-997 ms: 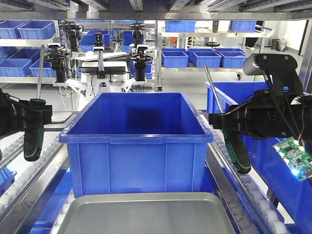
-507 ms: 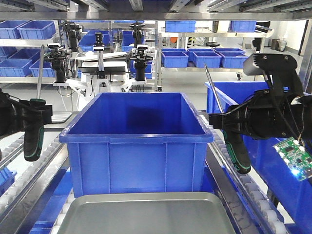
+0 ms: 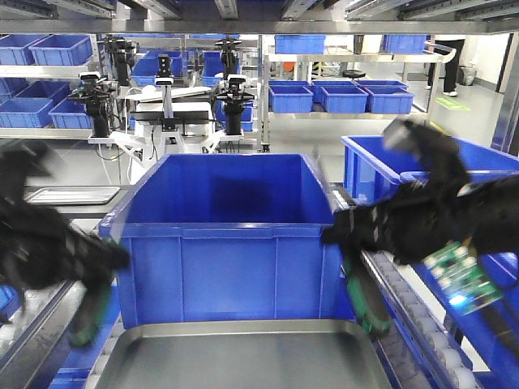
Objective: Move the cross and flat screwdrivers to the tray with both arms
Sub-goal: 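Lower both grippers with screwdrivers down onto the metal tray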
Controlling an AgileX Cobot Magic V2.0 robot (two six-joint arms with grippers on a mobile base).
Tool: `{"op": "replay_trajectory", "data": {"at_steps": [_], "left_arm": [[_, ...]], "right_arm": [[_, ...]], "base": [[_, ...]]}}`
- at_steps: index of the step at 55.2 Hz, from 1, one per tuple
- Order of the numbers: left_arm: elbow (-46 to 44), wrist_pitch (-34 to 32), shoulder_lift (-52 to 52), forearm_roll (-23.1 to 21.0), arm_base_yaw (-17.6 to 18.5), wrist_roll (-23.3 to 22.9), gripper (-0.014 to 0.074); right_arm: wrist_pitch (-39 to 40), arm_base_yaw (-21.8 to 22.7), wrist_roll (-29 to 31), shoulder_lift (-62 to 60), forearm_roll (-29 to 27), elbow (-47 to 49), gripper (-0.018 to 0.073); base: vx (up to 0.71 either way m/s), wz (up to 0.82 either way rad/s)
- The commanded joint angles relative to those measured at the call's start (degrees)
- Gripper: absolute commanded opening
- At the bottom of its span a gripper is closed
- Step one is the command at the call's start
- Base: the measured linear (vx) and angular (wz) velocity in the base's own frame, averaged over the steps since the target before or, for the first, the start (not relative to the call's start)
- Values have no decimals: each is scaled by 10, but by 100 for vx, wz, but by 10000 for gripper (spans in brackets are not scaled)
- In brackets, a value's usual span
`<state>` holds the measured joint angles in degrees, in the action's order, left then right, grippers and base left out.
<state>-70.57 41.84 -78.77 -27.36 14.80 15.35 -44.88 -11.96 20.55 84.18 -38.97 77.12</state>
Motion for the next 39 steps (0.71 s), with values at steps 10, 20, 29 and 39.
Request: {"op": "replay_trajectory", "data": {"at_steps": [10, 20, 29, 39], "left_arm": [[-17, -1, -56, -92, 50, -1, 3], [-17, 49, -88, -90, 59, -2, 11], [-17, 57, -103, -90, 59, -1, 97], [-17, 47, -109, -89, 59, 0, 330]], "right_arm": [[27, -30, -4, 10, -59, -62, -8], [136, -95, 0, 11, -59, -111, -6], [156, -107, 0, 12, -52, -113, 10], [136, -107, 0, 12, -48, -113, 88]], "base": [[0, 0], [0, 0], [0, 0], [0, 0]]}}
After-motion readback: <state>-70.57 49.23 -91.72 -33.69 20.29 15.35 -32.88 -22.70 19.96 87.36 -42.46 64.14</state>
